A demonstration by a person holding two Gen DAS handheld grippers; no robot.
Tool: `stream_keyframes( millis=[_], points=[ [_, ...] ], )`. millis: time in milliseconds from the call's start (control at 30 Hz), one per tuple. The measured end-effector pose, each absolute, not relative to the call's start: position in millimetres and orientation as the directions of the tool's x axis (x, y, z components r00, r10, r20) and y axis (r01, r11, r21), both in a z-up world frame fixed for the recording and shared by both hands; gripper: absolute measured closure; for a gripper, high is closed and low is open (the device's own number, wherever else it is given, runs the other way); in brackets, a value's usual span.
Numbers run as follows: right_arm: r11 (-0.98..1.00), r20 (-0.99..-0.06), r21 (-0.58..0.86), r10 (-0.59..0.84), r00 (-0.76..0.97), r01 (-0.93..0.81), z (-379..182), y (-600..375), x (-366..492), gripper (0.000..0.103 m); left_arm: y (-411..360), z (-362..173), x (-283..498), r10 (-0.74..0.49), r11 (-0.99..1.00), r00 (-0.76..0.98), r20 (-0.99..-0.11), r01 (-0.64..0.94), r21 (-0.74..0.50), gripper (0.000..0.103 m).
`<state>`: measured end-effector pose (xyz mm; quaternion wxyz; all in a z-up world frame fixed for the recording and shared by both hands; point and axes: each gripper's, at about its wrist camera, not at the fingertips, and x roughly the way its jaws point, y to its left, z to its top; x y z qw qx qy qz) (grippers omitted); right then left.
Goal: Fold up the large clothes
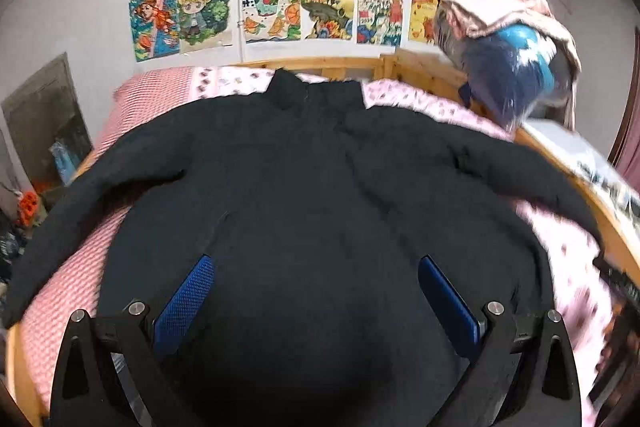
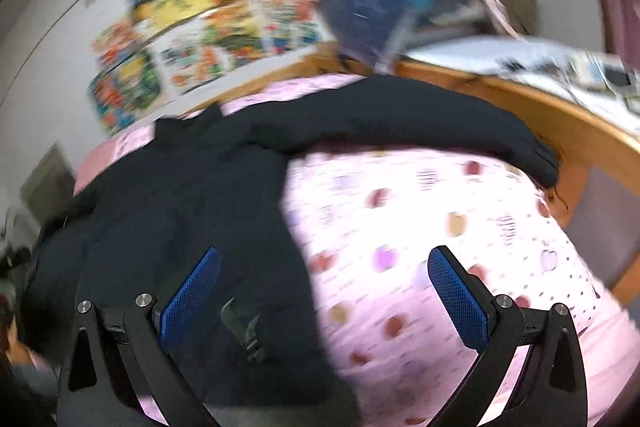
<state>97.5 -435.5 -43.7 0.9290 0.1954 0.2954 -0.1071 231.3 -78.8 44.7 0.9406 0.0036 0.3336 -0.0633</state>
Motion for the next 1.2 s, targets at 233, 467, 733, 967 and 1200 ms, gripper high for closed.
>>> stream_keyframes(
  millis=[233,467,733,967,1200],
  points=[
    [0.783,-0.556,0.476,-0.083,0.827,0.399,-58.7,-497.9,127.9,0.001,-152.3,24.9,331.8,-0.197,0.976,0.722,-0.663,0.205,-0.068,0.0],
    [0.635,-0.483,0.684,0.025,0.875,0.359,-87.3,-542.6,172.9,0.001,-235.8,-9.1,429.1,-0.259,0.96,0.684,-0.682,0.261,-0.102,0.0],
    [0.53,-0.381,0.749,-0.149,0.913,0.398,-101.8,-550.9,198.6,0.018,-297.0,-45.3,511.0,-0.298,0.94,0.627,-0.72,0.324,-0.106,0.0],
    [0.457,-0.394,0.76,-0.242,0.887,0.462,-115.1,-561.9,207.6,0.072,-301.8,-86.6,528.7,-0.303,0.937,0.52,-0.798,0.316,-0.15,0.0],
    [0.625,-0.324,0.622,-0.344,0.881,0.472,-64.8,-550.7,192.7,0.09,-251.0,-74.0,518.2,-0.44,0.898,0.532,-0.724,0.265,-0.351,0.001]
  ],
)
